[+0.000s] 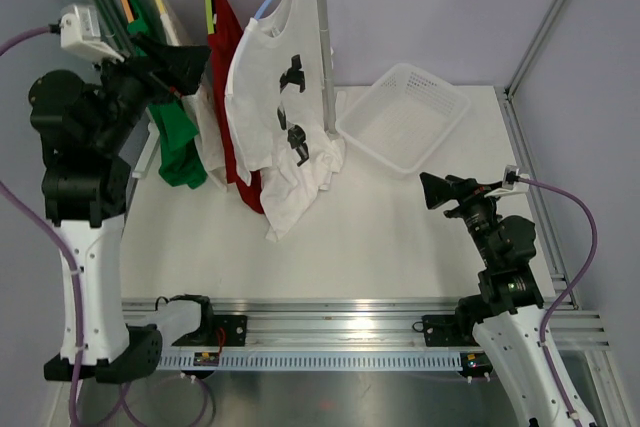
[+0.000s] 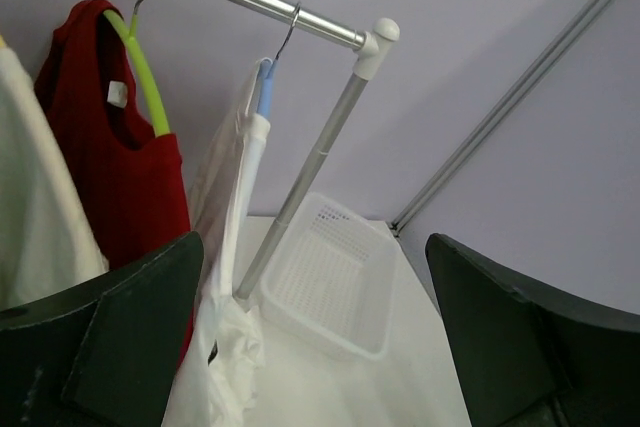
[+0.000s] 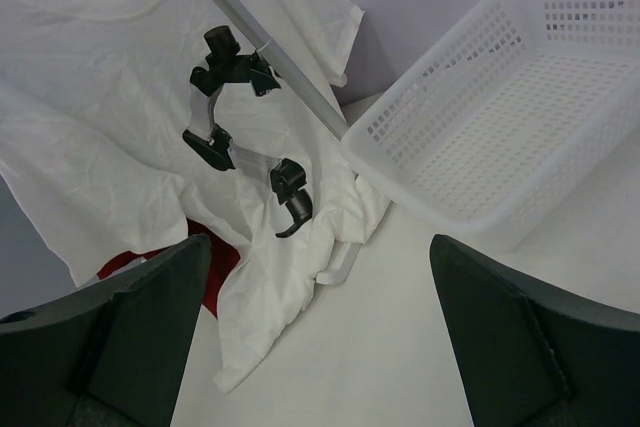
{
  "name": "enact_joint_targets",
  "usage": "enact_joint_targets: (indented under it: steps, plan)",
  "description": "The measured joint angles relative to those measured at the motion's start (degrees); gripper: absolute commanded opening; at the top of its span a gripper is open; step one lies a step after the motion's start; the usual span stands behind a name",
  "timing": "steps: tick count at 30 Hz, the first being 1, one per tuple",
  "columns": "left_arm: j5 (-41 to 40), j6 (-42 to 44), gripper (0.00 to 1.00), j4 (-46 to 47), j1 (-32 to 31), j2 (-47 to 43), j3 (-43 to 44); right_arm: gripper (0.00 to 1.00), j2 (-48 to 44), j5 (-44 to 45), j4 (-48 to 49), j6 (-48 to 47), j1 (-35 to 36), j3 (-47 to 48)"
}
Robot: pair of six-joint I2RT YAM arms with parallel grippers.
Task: Remove the t-shirt from the hanger
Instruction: Grab a hanger with a tshirt on it with the left arm
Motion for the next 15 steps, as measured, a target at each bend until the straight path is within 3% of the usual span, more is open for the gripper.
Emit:
enact_joint_targets:
  steps: [8, 15]
  plan:
    - [-5.9, 6.4, 0.98, -0.3, -9.7, 13.7, 10.7, 0.99, 0.1, 0.1, 0.0, -0.3, 0.0, -0.4]
    - [-10.4, 9.8, 0.97, 5.5, -10.9, 19.1, 13.0, 0.99, 0.3, 0.5, 0.0, -0.7, 0.0, -0.4]
